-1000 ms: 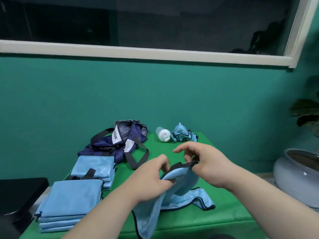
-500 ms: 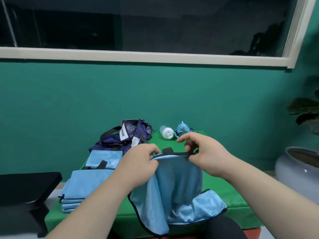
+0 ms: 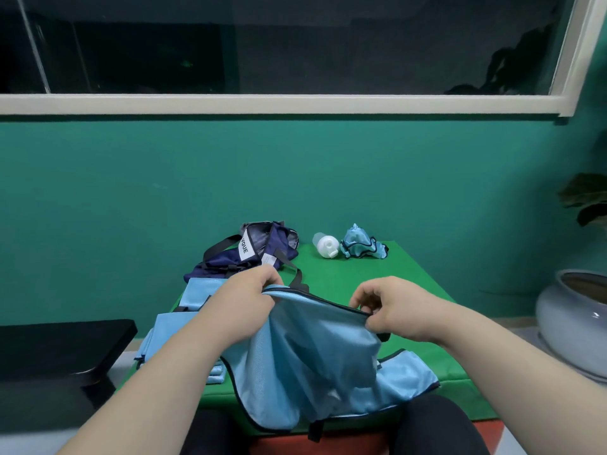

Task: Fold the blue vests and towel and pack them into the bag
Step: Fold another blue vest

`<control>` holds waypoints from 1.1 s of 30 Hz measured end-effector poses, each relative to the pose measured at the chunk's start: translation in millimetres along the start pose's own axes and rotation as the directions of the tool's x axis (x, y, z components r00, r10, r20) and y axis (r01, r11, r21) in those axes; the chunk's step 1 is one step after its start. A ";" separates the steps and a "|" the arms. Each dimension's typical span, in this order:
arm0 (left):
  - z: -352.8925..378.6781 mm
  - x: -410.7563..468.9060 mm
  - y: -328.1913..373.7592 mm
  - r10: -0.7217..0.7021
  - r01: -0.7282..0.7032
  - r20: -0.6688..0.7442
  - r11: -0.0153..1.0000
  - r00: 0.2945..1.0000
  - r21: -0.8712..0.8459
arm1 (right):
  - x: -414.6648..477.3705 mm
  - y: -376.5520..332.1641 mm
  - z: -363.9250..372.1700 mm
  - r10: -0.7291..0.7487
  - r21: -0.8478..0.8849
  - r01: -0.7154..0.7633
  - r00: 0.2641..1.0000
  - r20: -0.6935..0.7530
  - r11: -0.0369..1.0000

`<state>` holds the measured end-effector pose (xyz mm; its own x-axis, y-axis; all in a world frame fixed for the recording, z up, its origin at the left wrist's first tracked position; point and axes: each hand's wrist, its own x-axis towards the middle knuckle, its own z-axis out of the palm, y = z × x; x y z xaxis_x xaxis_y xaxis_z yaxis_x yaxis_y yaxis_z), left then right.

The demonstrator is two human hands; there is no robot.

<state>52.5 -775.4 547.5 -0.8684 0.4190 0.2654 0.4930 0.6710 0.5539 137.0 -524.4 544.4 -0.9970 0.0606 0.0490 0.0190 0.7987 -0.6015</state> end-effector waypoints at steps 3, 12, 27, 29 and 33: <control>-8.3 1.5 -5.5 -0.002 0.003 -0.033 0.999 0.999 0.039 | -2.4 -4.5 -3.1 -0.008 0.010 0.008 1.000 0.000 1.000; -22.2 -0.3 -24.4 -0.004 0.000 0.037 0.995 0.999 0.100 | -2.4 -14.8 -11.6 -0.056 0.032 0.064 0.976 -0.209 0.997; -30.0 -1.4 -22.8 -0.052 0.018 0.155 0.976 0.987 0.216 | 5.3 0.6 -30.5 0.066 -0.005 -0.079 0.865 -0.498 0.997; -31.4 -2.4 -22.3 -0.049 0.018 0.150 0.980 0.988 0.199 | 4.9 5.6 -29.8 0.090 -0.022 -0.117 0.861 -0.500 0.993; -35.0 -4.4 -18.8 -0.007 -0.014 0.154 0.991 0.988 0.134 | 5.4 12.3 -26.7 0.123 -0.057 -0.172 0.863 -0.491 0.983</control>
<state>45.1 -811.2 563.5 -0.8530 0.5038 0.1368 0.5080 0.7410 0.4392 133.9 -498.4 558.6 -0.8206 0.4439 0.3598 0.1945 0.8091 -0.5546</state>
